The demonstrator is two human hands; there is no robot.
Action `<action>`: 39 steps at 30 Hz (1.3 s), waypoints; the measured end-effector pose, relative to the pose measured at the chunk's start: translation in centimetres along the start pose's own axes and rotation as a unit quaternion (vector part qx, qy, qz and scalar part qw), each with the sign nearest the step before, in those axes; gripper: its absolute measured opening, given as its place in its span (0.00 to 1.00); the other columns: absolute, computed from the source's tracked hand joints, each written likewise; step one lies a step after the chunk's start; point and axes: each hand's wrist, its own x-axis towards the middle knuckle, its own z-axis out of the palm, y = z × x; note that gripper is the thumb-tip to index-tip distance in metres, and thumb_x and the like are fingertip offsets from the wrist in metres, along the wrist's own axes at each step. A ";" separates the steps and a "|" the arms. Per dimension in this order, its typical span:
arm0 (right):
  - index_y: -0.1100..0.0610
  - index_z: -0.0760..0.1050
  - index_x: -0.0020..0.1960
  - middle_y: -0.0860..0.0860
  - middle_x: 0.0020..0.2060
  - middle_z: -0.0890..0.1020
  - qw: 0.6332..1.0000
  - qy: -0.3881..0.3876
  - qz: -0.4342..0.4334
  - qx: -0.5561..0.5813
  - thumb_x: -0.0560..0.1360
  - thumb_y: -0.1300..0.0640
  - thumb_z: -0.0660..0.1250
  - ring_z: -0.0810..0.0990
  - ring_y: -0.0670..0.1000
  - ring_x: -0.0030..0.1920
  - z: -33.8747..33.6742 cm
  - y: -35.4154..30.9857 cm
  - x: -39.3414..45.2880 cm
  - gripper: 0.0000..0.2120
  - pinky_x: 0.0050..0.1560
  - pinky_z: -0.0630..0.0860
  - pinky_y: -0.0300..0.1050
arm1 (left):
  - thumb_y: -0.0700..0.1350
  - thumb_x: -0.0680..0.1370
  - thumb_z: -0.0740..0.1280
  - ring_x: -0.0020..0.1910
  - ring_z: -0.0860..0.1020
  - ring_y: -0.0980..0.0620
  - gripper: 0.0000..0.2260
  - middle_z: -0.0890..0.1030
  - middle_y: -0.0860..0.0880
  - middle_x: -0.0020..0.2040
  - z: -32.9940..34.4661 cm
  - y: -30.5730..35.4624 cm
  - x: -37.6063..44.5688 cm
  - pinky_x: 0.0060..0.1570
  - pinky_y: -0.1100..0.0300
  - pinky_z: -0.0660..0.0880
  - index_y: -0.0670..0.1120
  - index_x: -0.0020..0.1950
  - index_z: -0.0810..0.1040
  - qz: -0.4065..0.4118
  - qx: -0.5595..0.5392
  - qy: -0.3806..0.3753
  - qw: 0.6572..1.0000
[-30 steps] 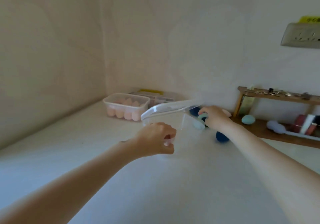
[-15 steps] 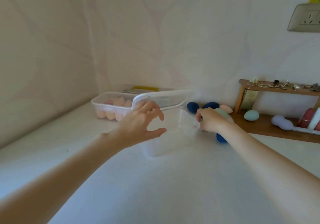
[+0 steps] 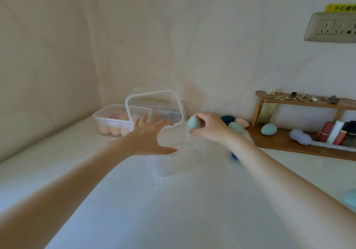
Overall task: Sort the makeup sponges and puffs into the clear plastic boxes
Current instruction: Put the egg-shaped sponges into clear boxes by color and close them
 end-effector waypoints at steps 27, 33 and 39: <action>0.59 0.70 0.38 0.52 0.28 0.74 0.986 -0.111 0.120 -0.038 0.69 0.59 0.73 0.73 0.49 0.29 2.8 -2.3 0.8 0.11 0.35 0.72 0.39 | 0.42 0.72 0.72 0.57 0.73 0.54 0.20 0.73 0.54 0.53 0.6 1.9 2.7 0.55 0.64 0.71 0.45 0.63 0.71 0.013 -0.248 0.060 0.967; 0.64 0.78 0.53 0.55 0.34 0.80 0.985 -0.121 0.124 -0.021 0.67 0.65 0.72 0.76 0.50 0.31 3.4 -2.4 1.1 0.15 0.43 0.77 0.41 | 0.49 0.71 0.72 0.59 0.72 0.52 0.12 0.73 0.52 0.58 -0.7 1.8 3.6 0.61 0.56 0.71 0.52 0.53 0.80 0.054 -0.087 -0.007 0.995; 0.69 0.80 0.51 0.55 0.32 0.79 0.981 -0.148 0.125 -0.019 0.68 0.68 0.69 0.78 0.50 0.32 2.9 -2.6 1.1 0.11 0.46 0.77 0.40 | 0.49 0.71 0.71 0.63 0.69 0.46 0.18 0.70 0.48 0.63 -1.1 2.7 5.1 0.60 0.57 0.69 0.49 0.61 0.77 0.035 0.045 -0.070 0.996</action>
